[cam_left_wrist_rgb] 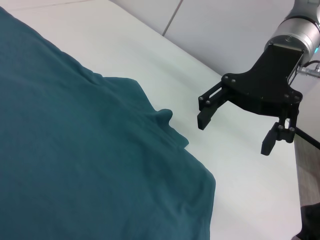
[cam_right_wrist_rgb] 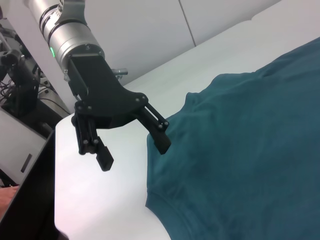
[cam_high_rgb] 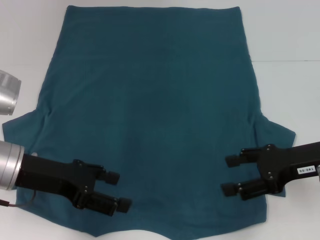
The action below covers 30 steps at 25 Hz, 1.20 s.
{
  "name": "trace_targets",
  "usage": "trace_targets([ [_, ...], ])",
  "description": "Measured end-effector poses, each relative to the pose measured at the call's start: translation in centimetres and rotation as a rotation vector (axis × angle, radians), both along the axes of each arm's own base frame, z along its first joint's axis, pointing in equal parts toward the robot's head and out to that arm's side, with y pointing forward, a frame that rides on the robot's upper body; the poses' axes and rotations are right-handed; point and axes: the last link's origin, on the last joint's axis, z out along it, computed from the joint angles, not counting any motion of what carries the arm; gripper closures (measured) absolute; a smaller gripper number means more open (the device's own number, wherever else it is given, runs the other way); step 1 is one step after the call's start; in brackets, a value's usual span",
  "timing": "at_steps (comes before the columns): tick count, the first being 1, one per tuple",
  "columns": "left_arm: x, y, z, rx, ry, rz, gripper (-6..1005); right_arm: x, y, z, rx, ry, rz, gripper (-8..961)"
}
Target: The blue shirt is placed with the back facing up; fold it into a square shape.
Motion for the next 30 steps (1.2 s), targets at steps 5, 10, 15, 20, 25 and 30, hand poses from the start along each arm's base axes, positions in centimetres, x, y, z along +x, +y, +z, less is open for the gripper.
trace_targets([
  [5,0.0,0.1,0.0,-0.001,0.004,0.000,82,-0.1,0.3,-0.3,0.001,0.003,-0.007,8],
  [10,0.1,0.1,0.1,-0.002,0.006,-0.003,82,-0.2,0.5,-0.3,0.006,0.001,-0.004,8],
  [15,0.1,0.2,0.1,0.000,0.007,-0.004,82,-0.3,0.5,-0.3,0.006,0.002,-0.004,9],
  [20,-0.5,1.2,1.2,0.071,-0.010,0.130,82,-0.3,1.7,0.0,0.042,0.006,-0.110,9],
  [25,-2.8,2.7,5.0,0.221,-0.090,0.436,83,-0.6,4.4,0.9,0.132,0.024,-0.326,9],
  [30,-6.5,2.4,8.1,0.346,-0.242,0.770,83,-1.6,6.5,1.8,0.167,0.088,-0.509,8],
])
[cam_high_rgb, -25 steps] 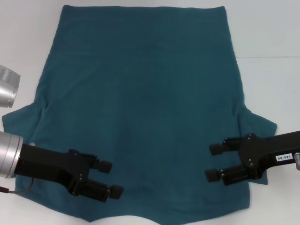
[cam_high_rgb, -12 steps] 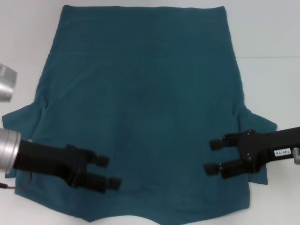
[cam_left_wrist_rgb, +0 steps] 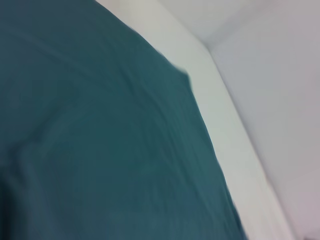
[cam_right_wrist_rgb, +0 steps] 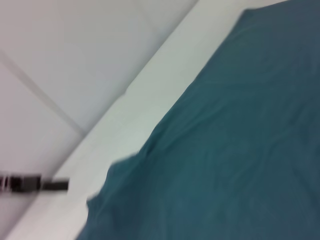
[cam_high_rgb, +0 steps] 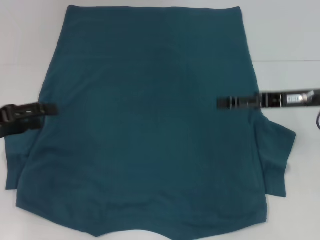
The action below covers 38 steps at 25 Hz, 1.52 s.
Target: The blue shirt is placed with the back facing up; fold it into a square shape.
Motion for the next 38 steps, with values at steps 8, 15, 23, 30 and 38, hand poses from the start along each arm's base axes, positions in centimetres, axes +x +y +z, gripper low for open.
trace_targets([
  [8,-4.4,-1.3,0.2,0.098,-0.081,0.237,83,-2.6,3.1,1.1,0.005,0.078,-0.135,8],
  [15,-5.9,-2.1,0.1,0.132,-0.065,0.299,82,-3.0,3.9,0.8,-0.008,0.089,-0.156,9],
  [23,-7.9,-2.1,-1.0,0.177,0.025,0.330,82,-2.1,3.6,0.8,-0.007,0.091,-0.181,8],
  [30,-8.6,-2.0,-1.6,0.218,0.143,0.234,82,-1.8,3.4,0.9,-0.008,0.095,-0.192,8],
  [38,-9.2,-2.2,-2.1,0.221,0.162,0.260,82,-1.6,3.4,1.1,-0.002,0.102,-0.199,8],
])
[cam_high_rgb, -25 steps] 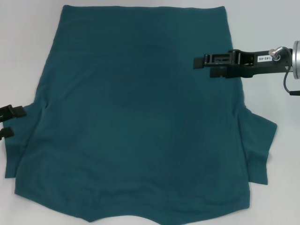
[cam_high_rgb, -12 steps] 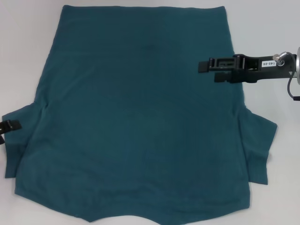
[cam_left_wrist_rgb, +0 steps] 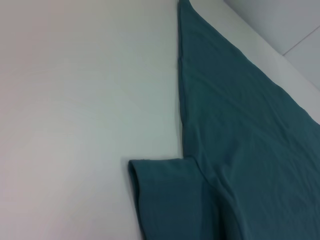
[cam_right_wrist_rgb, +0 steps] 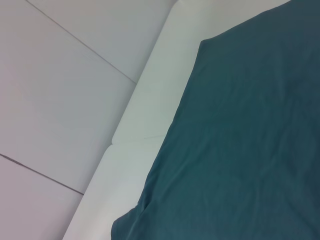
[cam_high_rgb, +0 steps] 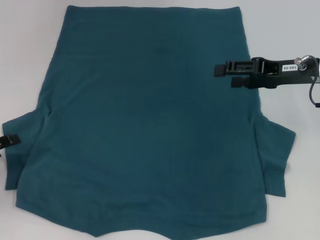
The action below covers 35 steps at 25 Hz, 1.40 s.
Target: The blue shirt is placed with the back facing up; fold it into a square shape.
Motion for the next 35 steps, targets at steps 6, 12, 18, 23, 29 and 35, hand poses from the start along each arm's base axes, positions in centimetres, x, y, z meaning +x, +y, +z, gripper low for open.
trace_targets([
  [6,0.0,0.0,-0.2,-0.002,0.005,0.004,83,0.0,0.1,0.1,0.006,0.002,-0.002,8],
  [12,-0.1,-0.1,-0.8,-0.011,0.001,0.011,83,0.1,0.2,0.5,0.020,0.011,-0.010,9],
  [18,-0.1,0.0,-1.1,-0.021,0.004,0.008,83,0.3,0.1,0.5,0.022,0.014,-0.014,9],
  [23,0.3,0.3,-1.5,-0.041,0.001,-0.008,83,0.5,0.1,0.7,0.029,0.017,-0.021,9],
  [29,1.0,0.9,-2.0,-0.061,-0.008,-0.029,83,0.9,0.1,1.2,0.045,0.025,-0.034,9],
  [35,1.2,1.3,-1.9,-0.061,-0.009,-0.023,101,1.0,0.1,1.3,0.049,0.028,-0.039,9],
])
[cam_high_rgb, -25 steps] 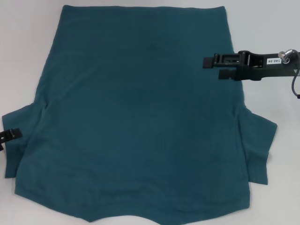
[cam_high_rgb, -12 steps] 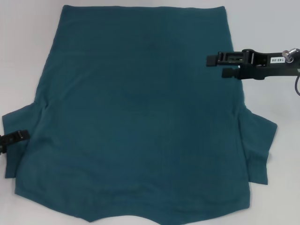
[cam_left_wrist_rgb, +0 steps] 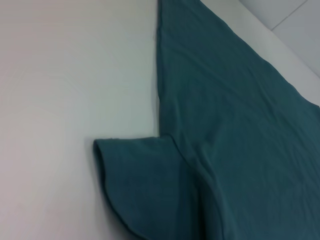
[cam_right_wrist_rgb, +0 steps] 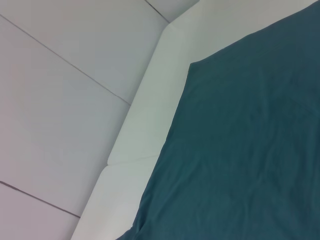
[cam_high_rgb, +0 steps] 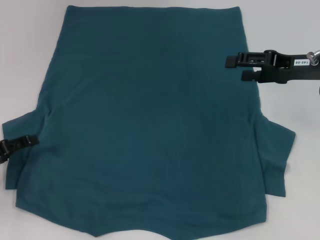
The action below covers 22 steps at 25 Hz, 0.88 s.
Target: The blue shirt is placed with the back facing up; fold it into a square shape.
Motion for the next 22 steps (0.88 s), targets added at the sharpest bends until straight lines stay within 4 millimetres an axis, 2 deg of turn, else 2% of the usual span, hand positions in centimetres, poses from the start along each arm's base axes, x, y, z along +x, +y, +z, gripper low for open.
trace_targets([
  [10,-0.19,-0.25,0.04,-0.033,0.047,-0.004,164,0.48,-0.14,0.51,0.019,0.026,-0.020,8],
  [22,-0.19,-0.24,0.33,-0.030,0.056,-0.006,687,0.62,-0.20,0.44,0.015,0.032,-0.026,9],
])
